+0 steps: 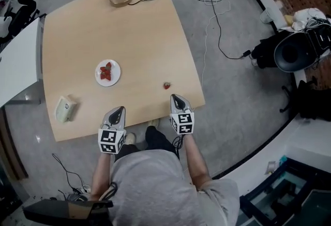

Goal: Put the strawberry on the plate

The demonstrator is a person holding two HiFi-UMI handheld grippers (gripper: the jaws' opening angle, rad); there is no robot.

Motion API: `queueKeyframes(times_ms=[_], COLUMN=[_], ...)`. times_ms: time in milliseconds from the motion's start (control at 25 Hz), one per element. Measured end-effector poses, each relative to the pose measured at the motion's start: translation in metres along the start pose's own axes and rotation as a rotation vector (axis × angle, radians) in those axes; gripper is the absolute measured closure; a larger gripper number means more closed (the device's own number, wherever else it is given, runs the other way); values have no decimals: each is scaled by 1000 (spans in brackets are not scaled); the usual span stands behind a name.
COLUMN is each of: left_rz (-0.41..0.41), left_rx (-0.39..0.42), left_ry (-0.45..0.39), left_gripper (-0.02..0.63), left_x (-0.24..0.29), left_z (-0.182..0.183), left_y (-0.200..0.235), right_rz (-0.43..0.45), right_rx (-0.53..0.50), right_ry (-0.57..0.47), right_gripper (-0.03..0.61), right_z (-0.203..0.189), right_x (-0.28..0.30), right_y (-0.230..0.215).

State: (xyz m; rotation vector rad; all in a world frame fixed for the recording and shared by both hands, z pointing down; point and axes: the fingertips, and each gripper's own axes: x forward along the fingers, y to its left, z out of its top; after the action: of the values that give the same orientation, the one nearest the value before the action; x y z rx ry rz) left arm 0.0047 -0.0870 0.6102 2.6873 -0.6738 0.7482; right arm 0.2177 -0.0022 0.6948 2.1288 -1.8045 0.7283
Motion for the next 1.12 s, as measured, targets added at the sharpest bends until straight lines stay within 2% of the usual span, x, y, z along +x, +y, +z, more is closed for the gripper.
queueKeyframes(times_ms=[400, 600, 960, 1120], left_rz=[82, 111, 150, 157], left_rx=[-45, -72, -89, -94], left_ry=[8, 11, 21, 23], left_gripper=[594, 594, 594, 594], left_x=[-1, -4, -5, -3], left_z=[-5, -6, -8, -7], left_y=[6, 11, 19, 19], right_rz=[53, 63, 97, 101], right_rx=[-2, 18, 33, 32], right_ry=[103, 134, 178, 195], right_gripper=[569, 538, 421, 403], right_z=[-24, -29, -35, -34], right_x=[40, 53, 73, 77], right_y=[-10, -16, -15, -16])
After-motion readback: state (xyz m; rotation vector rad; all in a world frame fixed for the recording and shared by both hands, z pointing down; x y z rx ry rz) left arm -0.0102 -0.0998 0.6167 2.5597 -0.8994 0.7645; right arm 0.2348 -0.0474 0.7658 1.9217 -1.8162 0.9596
